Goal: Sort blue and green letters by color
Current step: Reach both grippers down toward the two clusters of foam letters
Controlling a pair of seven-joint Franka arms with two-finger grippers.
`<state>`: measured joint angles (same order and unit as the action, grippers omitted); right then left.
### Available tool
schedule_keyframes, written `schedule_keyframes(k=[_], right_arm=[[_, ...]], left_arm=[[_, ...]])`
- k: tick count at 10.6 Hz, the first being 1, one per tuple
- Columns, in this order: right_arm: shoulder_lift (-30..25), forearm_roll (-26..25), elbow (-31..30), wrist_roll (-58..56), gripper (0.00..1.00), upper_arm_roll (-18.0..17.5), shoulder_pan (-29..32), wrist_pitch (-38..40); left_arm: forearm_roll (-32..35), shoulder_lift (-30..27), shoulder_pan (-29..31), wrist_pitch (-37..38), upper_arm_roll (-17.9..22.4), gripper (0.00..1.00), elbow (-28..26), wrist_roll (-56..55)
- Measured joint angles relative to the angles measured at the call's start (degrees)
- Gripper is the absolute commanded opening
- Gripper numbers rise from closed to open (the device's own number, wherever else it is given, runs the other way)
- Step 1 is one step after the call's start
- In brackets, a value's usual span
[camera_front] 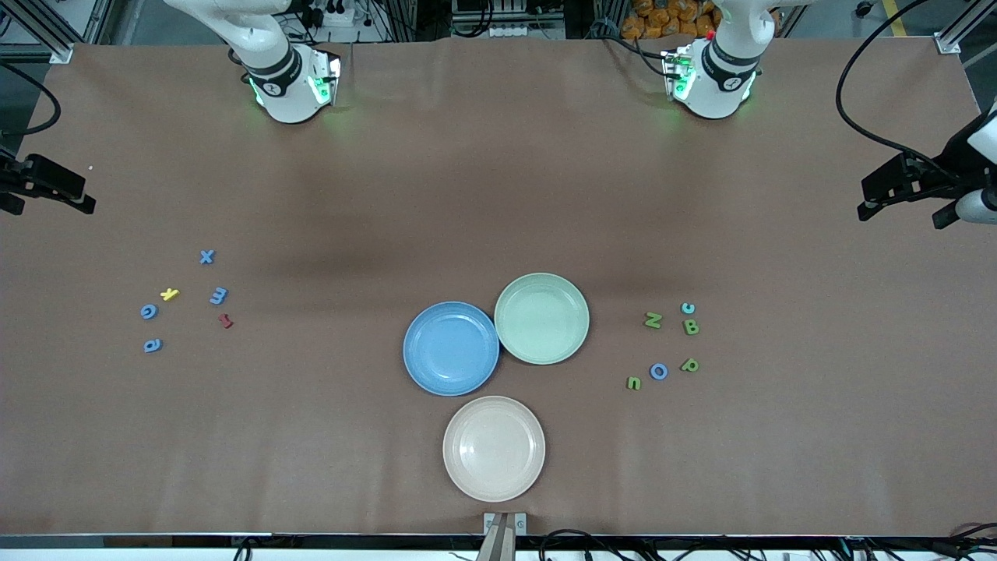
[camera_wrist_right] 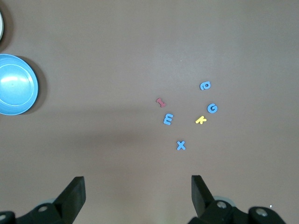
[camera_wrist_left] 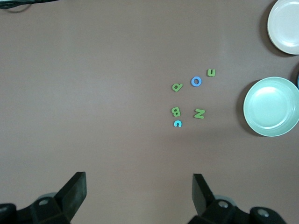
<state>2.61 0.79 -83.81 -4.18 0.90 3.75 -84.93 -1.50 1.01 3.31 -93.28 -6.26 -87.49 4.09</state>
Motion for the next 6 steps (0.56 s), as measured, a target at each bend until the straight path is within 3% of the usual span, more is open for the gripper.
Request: schedule_keyframes(k=[6], right_arm=[[0.0,0.0,0.0,0.0,1.00,0.0,0.0,0.5]], left_arm=[[0.0,1.2,-0.6,0.6,-0.5,1.00,0.0,0.0]])
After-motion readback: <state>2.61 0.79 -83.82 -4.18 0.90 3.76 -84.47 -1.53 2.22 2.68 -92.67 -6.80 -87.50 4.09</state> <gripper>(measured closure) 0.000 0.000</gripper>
